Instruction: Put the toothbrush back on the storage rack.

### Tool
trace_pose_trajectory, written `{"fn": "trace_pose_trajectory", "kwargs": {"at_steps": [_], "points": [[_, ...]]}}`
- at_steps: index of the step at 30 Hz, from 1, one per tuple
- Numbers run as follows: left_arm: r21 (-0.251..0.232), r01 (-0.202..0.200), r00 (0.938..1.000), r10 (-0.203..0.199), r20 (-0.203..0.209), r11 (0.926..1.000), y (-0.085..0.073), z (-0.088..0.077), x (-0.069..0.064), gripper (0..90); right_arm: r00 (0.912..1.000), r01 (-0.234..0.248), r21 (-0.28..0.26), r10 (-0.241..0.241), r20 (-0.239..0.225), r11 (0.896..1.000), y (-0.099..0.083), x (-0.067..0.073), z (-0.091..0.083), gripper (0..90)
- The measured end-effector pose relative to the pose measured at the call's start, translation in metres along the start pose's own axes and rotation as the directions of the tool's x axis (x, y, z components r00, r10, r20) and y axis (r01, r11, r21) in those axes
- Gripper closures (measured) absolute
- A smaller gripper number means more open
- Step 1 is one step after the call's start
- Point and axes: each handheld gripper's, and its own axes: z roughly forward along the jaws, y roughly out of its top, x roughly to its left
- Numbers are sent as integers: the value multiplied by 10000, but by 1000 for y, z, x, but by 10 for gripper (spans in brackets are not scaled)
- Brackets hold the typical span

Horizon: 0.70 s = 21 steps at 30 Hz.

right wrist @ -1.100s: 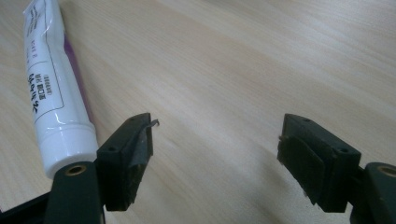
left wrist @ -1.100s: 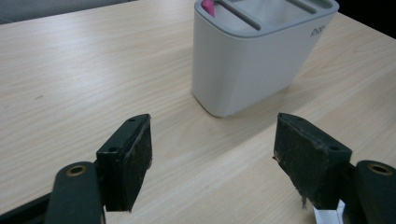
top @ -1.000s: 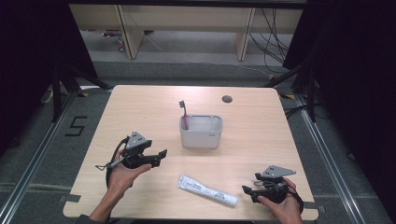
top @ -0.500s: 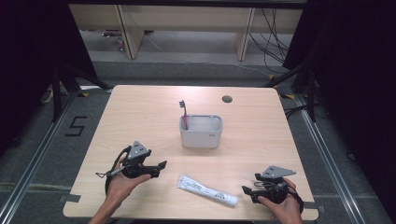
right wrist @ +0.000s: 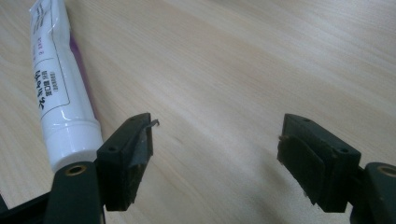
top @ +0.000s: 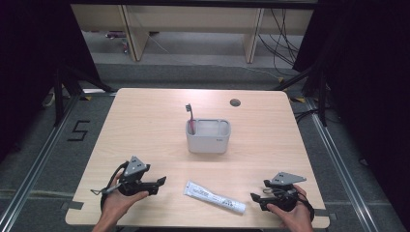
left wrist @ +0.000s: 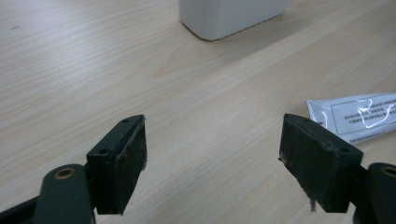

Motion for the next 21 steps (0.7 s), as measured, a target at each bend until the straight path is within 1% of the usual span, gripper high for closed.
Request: {"fn": "trace_pose_trajectory", "kwargs": {"at_steps": [1,2,4,6,7,9,10,12,13,15,16,17,18,19,20,21], "points": [[-59,-3,10000,4,15,10000,-2,0,-1,227,10000,-1,3,1,7,10000,0,0,0,268],[68,-70,10000,70,57,10000,-3,-1,-1,227,10000,-3,9,3,9,10000,0,0,0,268],[65,-75,10000,75,47,10000,-5,-1,-3,225,10000,-13,3,13,18,10000,0,0,0,269],[193,-156,9996,152,236,9997,-8,-1,-5,221,10000,-63,12,63,47,10000,0,1,0,270],[220,-171,9995,164,283,9996,-9,-1,-6,221,9994,-334,85,334,28,9994,-1,3,-1,270],[238,-241,9993,234,279,9994,-11,-2,-9,221,10000,9,-15,-9,15,10000,0,0,0,270],[226,-276,9994,271,227,9994,-11,-1,-10,221,10000,-18,10,18,26,10000,0,0,0,270],[306,-285,9992,276,283,9991,-13,-2,-12,221,10000,-69,25,69,42,10000,0,1,0,271],[231,-329,9991,323,281,9992,-15,-2,-12,221,10000,-64,27,64,64,10000,0,1,0,271],[309,-382,9991,376,183,9988,-18,-2,-13,221,9999,53,-33,-53,90,10000,-1,1,0,271],[311,-327,9994,324,118,9990,-19,-2,-14,221,9999,63,-16,-63,87,10000,-1,0,0,271],[346,-384,9991,378,184,9987,-20,-2,-13,221,9999,59,-16,-59,88,10000,-1,0,0,270],[352,-346,9993,341,132,9988,-22,-2,-13,221,10000,-68,26,68,56,10000,0,1,0,270],[412,-262,9996,257,123,9988,-23,-3,-13,221,10000,-67,21,67,46,10000,0,1,0,270],[367,-276,9995,271,147,9989,-25,-3,-13,221,9997,-232,58,232,28,9997,-1,2,0,270],[429,-270,9996,265,120,9987,-25,-5,-13,221,9999,95,-19,-95,109,10000,0,0,0,270]]}}
